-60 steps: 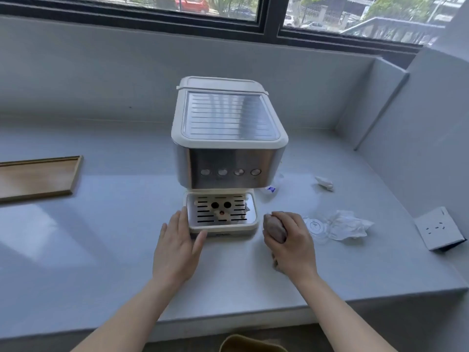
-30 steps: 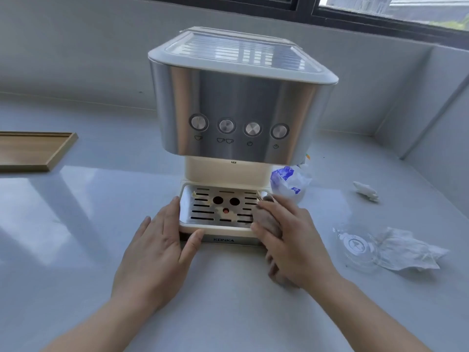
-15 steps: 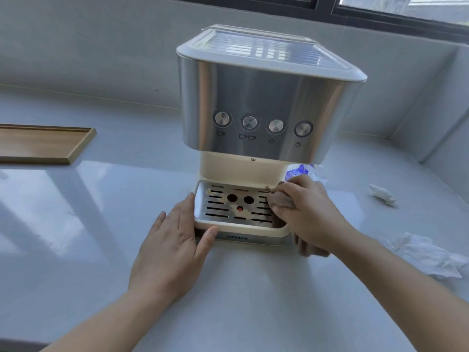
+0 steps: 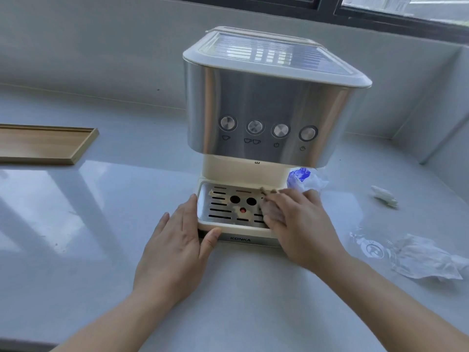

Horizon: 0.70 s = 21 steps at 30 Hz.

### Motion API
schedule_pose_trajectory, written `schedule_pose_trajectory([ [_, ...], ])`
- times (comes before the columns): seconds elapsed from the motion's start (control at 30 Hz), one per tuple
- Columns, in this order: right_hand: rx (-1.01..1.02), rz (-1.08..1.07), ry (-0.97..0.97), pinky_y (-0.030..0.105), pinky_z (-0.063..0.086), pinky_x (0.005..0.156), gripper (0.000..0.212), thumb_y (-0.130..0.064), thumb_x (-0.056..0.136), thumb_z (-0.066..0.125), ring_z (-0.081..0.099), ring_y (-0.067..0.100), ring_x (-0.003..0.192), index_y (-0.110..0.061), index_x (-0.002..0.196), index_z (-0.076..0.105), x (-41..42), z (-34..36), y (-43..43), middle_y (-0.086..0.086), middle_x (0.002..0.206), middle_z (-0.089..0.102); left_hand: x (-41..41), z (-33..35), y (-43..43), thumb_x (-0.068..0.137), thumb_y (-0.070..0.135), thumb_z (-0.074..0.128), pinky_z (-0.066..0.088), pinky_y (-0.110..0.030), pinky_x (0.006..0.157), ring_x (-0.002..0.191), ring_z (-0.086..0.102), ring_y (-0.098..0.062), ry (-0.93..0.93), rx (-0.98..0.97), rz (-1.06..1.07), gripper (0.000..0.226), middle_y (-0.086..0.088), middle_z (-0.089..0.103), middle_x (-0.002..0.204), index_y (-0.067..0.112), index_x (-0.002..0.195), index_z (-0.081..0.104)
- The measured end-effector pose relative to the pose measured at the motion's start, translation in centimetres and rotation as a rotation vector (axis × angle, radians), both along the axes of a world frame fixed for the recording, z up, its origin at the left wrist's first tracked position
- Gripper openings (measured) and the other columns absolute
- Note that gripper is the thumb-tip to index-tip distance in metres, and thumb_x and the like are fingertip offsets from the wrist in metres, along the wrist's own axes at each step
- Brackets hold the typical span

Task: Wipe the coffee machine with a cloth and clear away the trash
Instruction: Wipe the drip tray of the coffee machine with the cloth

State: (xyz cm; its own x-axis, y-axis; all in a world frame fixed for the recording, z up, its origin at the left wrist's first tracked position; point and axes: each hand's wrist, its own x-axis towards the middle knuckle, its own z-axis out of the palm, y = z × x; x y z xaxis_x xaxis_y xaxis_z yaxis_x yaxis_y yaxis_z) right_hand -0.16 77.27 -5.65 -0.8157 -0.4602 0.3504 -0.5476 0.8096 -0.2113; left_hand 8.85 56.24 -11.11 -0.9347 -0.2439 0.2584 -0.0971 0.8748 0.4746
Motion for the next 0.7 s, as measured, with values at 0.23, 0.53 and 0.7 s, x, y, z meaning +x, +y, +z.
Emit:
schedule_pose_trajectory([
  [0.23, 0.124, -0.135, -0.002, 0.032, 0.036, 0.089, 0.025, -0.033, 0.097, 0.048, 0.039, 0.027, 0.096, -0.02, 0.112, 0.063, -2.4, 0.7, -0.6, -0.001, 0.111, 0.061, 0.0, 0.1, 0.1, 0.092, 0.069, 0.009, 0.0, -0.026, 0.122, 0.144, 0.017, -0.002, -0.014, -0.021, 0.004, 0.077, 0.009, 0.024, 0.159, 0.026, 0.153, -0.008],
  [0.53, 0.056, 0.001, 0.031, 0.035, 0.041, 0.088, 0.04, -0.051, 0.095, 0.04, 0.044, 0.026, 0.089, -0.024, 0.111, 0.066, -1.0, 0.3, 0.0, -0.008, 0.112, 0.064, 0.0, 0.2, 0.0, 0.091, 0.069, 0.008, 0.005, -0.032, 0.124, 0.145, 0.02, -0.007, -0.042, -0.03, 0.003, 0.078, 0.005, 0.029, 0.156, 0.025, 0.153, -0.005],
  [0.7, 0.069, 0.057, 0.08, 0.036, 0.043, 0.085, 0.042, -0.055, 0.093, 0.041, 0.044, 0.025, 0.082, -0.023, 0.109, 0.066, -0.3, -0.2, -1.7, -0.005, 0.102, 0.064, -0.1, 0.2, 0.1, 0.092, 0.068, 0.011, 0.004, -0.031, 0.123, 0.145, 0.02, -0.008, -0.045, -0.048, 0.008, 0.077, 0.004, 0.028, 0.157, 0.024, 0.154, -0.004],
])
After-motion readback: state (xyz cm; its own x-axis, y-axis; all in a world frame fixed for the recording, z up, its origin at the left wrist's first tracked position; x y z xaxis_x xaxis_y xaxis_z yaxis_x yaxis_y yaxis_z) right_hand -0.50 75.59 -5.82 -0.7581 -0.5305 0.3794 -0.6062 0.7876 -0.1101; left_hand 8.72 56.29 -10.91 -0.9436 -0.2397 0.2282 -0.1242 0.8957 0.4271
